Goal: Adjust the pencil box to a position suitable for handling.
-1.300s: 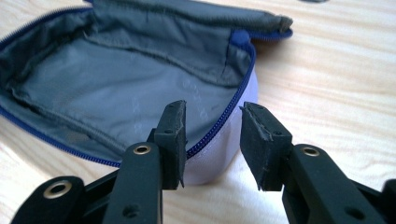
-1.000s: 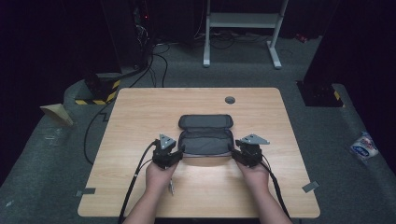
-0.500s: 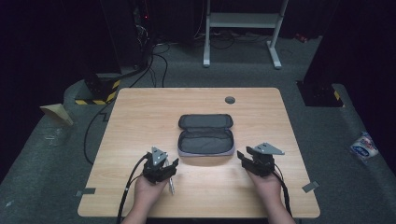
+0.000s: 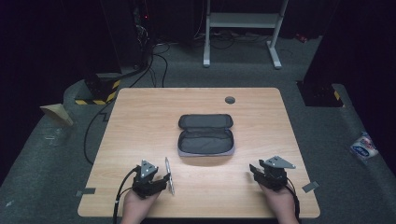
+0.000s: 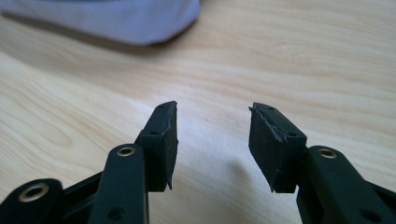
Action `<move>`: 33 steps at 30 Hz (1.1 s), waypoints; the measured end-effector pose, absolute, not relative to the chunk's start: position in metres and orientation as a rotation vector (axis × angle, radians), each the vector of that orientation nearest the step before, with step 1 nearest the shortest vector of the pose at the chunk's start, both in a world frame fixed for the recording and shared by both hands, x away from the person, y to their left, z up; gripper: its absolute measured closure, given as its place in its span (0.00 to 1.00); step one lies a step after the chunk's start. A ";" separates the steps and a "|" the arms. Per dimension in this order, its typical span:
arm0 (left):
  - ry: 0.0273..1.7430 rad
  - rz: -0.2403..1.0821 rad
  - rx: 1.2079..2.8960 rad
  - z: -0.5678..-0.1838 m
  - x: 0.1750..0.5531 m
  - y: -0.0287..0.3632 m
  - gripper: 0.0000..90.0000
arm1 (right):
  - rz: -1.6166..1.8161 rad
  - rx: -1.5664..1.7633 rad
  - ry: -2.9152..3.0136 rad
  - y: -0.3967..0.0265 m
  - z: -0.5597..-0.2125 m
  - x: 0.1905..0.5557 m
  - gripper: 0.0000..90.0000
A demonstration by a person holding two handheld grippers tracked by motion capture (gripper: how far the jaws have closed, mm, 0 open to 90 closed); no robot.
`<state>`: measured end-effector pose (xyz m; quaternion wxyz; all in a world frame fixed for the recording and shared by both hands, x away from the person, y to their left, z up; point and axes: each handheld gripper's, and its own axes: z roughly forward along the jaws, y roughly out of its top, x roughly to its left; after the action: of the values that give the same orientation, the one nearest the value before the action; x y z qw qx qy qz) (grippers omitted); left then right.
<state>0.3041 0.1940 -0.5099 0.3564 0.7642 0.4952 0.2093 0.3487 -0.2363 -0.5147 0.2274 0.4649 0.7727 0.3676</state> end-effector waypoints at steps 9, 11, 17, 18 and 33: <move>1.322 0.492 1.954 -0.514 0.301 0.196 0.48 | 0.964 1.285 2.146 -0.237 -0.519 0.351 0.56; 1.317 0.473 1.944 -0.514 0.301 0.195 0.49 | 0.952 1.274 2.155 -0.235 -0.520 0.350 0.56; 1.291 0.496 1.986 -0.517 0.302 0.180 0.50 | 0.980 1.293 2.146 -0.239 -0.520 0.349 0.56; 1.297 0.505 1.983 -0.518 0.303 0.178 0.50 | 0.979 1.293 2.145 -0.239 -0.520 0.348 0.56; 1.268 0.580 2.019 -0.522 0.305 0.179 0.69 | 0.972 1.294 2.140 -0.238 -0.522 0.346 0.56</move>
<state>0.3049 0.1793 -0.5223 0.3372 0.7746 0.4866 0.2226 0.3458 -0.2376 -0.5216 0.2272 0.4696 0.7767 0.3529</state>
